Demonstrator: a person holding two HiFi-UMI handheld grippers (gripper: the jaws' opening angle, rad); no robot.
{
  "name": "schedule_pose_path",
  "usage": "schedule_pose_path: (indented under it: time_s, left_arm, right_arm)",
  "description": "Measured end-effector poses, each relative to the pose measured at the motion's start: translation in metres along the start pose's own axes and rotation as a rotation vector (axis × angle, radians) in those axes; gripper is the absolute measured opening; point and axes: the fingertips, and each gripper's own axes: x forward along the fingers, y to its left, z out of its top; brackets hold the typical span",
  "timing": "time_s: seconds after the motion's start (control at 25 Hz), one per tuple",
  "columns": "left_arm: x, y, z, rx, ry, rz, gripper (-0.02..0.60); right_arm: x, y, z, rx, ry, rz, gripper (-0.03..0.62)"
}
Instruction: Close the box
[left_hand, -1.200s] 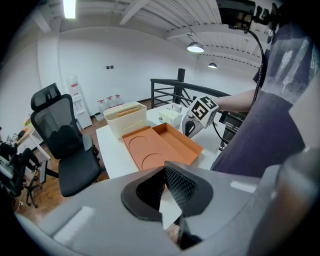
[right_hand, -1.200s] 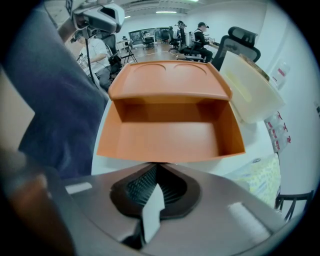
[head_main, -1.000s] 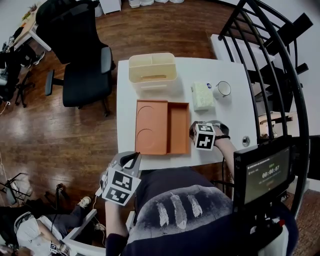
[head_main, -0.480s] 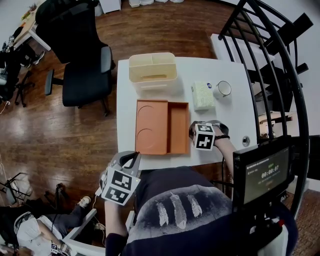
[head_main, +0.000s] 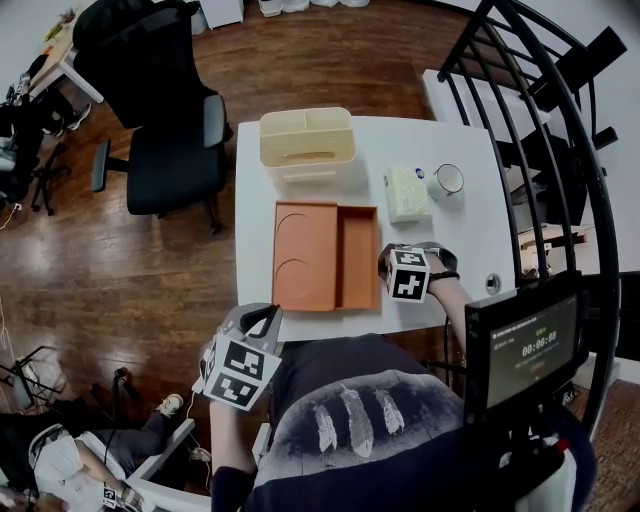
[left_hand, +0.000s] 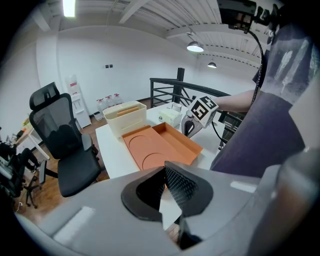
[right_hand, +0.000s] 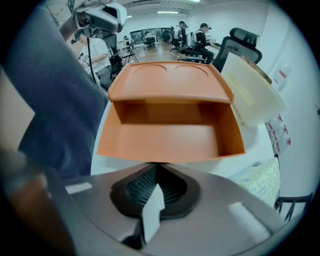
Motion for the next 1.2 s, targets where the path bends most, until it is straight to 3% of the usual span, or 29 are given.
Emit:
schedule_pose_path:
  time_s: [1.2]
  left_arm:
    - [0.000, 0.005, -0.008, 0.007, 0.004, 0.009, 0.014]
  right_arm:
    - [0.003, 0.002, 0.012, -0.021, -0.002, 0.010, 0.003]
